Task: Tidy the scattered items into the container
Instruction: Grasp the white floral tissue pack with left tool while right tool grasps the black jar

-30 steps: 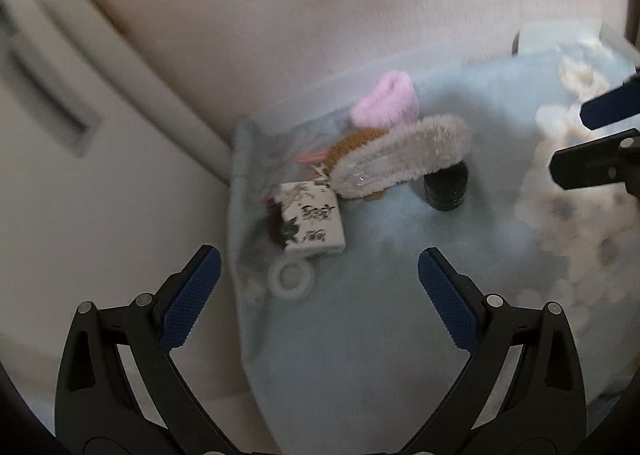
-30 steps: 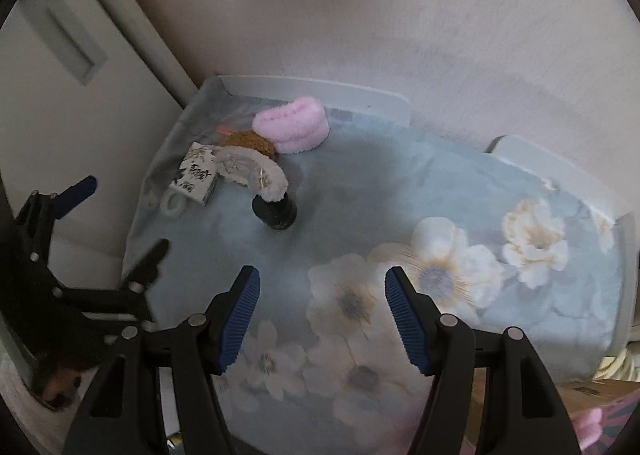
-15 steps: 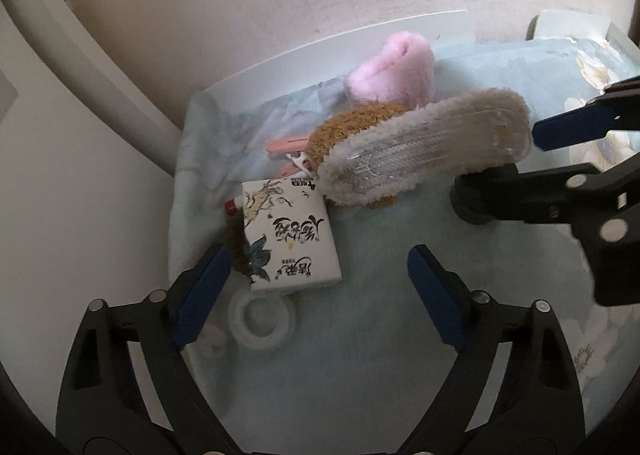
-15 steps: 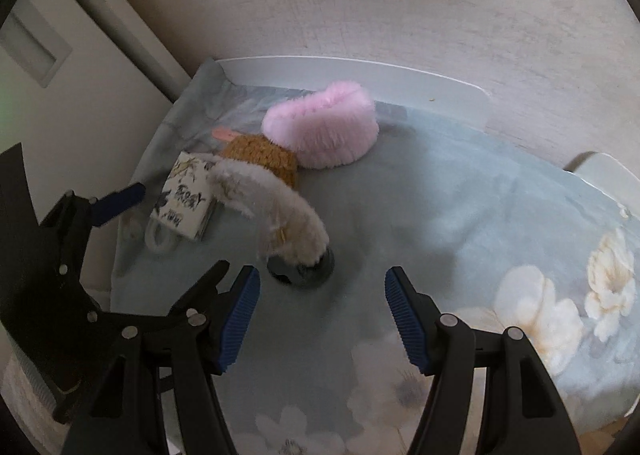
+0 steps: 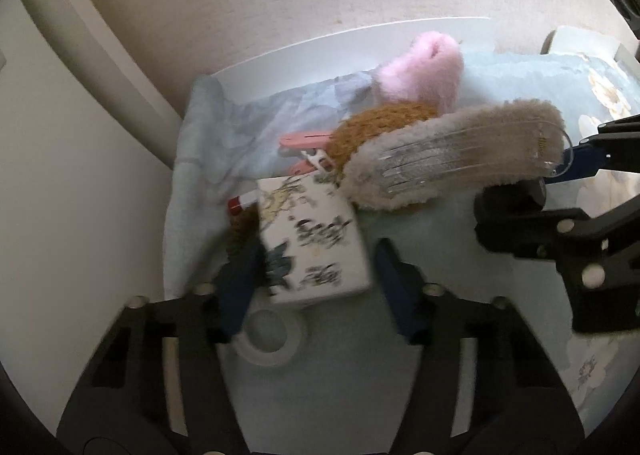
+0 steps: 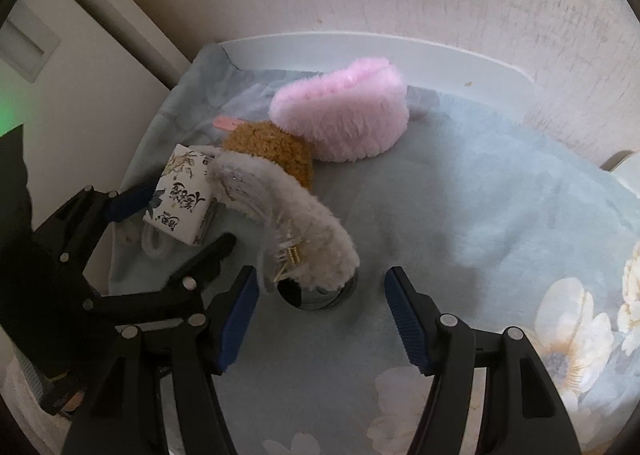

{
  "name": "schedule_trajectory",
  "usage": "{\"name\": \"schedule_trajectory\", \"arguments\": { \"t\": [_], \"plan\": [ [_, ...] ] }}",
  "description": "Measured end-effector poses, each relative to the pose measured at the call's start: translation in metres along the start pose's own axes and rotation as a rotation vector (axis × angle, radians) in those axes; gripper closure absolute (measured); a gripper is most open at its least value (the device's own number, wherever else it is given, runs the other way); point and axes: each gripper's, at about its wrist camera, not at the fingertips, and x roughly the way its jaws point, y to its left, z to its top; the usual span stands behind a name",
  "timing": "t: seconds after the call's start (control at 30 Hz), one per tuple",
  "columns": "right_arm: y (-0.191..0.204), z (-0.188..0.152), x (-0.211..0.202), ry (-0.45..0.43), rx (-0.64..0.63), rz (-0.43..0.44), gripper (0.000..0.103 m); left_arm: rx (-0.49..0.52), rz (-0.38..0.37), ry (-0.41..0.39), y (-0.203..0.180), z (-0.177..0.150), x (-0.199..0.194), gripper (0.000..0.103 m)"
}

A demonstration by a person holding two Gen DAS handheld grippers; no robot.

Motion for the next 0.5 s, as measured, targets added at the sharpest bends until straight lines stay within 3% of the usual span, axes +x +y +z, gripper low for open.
{"name": "schedule_trajectory", "arguments": {
  "t": [0.13, 0.17, 0.5],
  "plan": [
    [-0.001, 0.001, -0.001, -0.007, -0.008, -0.014, 0.057, -0.061, -0.043, -0.011, 0.012, 0.001, -0.003, 0.055],
    [-0.002, 0.001, -0.001, -0.007, -0.004, -0.006, 0.065, -0.078, -0.053, -0.019, 0.015, 0.001, -0.005, 0.055],
    [-0.003, -0.008, -0.010, -0.001, 0.003, -0.009, 0.067, -0.143, -0.091, -0.035, 0.022, 0.008, -0.024, 0.056]
  ]
}}
